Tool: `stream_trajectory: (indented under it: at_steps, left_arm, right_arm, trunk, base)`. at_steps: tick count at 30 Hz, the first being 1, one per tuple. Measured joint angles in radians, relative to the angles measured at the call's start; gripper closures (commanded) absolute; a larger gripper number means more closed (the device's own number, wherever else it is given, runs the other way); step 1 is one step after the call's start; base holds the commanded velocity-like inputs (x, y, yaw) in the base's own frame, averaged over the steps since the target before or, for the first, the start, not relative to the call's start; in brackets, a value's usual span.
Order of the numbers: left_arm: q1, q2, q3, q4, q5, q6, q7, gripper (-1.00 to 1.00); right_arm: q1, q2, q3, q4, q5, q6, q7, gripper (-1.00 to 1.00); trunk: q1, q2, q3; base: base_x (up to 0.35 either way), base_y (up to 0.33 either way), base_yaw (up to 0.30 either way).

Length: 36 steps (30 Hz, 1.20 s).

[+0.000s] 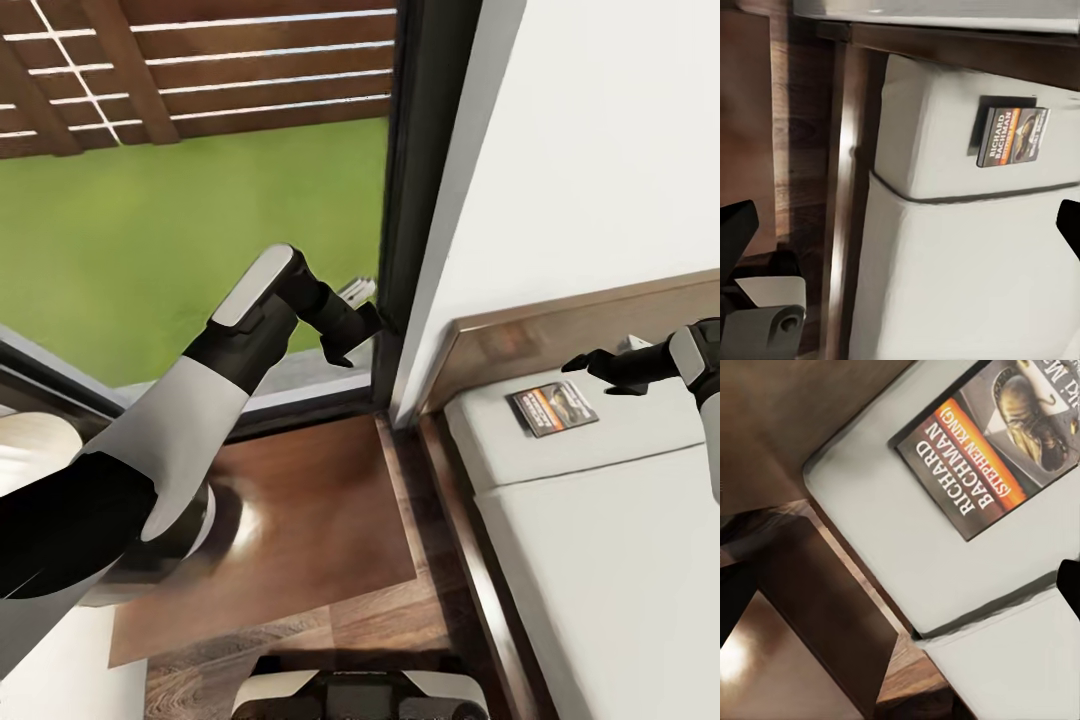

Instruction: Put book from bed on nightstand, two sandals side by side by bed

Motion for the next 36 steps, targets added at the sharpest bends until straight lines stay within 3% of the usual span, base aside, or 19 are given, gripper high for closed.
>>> stream_trajectory:
  at_steps: [36]
  left_arm:
    - [0.000, -0.001, -0.001, -0.001, 0.001, 0.001, -0.002, -1.00]
  right_arm:
    - [-0.005, -0.003, -0.001, -0.031, 0.000, 0.001, 0.000, -1.00]
  trunk:
    - [0.000, 0.000, -0.058]
  base:
    - [0.017, 0.020, 0.000]
